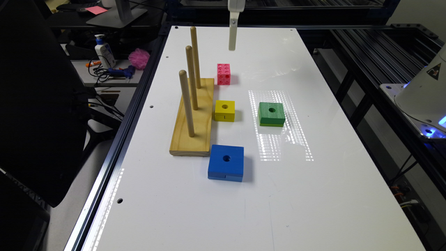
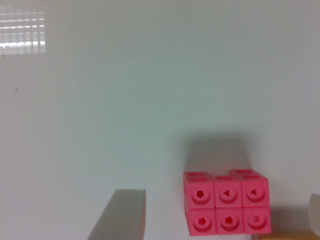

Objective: Pick up pink block.

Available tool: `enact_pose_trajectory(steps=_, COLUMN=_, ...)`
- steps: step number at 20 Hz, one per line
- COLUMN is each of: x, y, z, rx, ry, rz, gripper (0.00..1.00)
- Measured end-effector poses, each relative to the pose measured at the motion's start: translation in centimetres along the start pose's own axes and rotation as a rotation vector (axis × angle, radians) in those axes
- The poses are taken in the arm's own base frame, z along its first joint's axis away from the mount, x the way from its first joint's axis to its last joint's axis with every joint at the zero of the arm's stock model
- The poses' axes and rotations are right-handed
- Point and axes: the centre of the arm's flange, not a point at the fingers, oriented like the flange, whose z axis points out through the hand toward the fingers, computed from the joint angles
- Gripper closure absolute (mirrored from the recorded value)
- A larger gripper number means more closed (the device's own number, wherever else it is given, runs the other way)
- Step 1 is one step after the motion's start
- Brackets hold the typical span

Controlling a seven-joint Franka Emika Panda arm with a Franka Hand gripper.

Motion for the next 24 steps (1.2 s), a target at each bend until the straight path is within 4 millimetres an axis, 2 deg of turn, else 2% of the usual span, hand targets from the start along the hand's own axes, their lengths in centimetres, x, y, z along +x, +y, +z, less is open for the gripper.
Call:
enact_pose_trajectory(steps=3, x=0.0, y=-0.2, z=1.5, rx=0.001, ry=0.000, rz=-0.003, gripper=0.00)
enact_pose_trajectory(steps=11, x=-0.5, y=-1.2, z=1.8, rx=0.005, ry=-0.004, rz=-0.021, gripper=0.00)
enact_pose_trajectory(steps=17, x=-0.7, y=-1.4, z=3.8, rx=0.006, ry=-0.010, rz=-0.026, gripper=0.00)
enact_pose_trajectory(steps=21, x=-0.8, y=-1.5, z=4.4, rx=0.005, ry=-0.012, rz=-0.027, gripper=0.00)
enact_pose_trajectory(steps=24, x=-0.9, y=-1.5, z=6.8, rx=0.005, ry=-0.016, rz=-0.027, gripper=0.00)
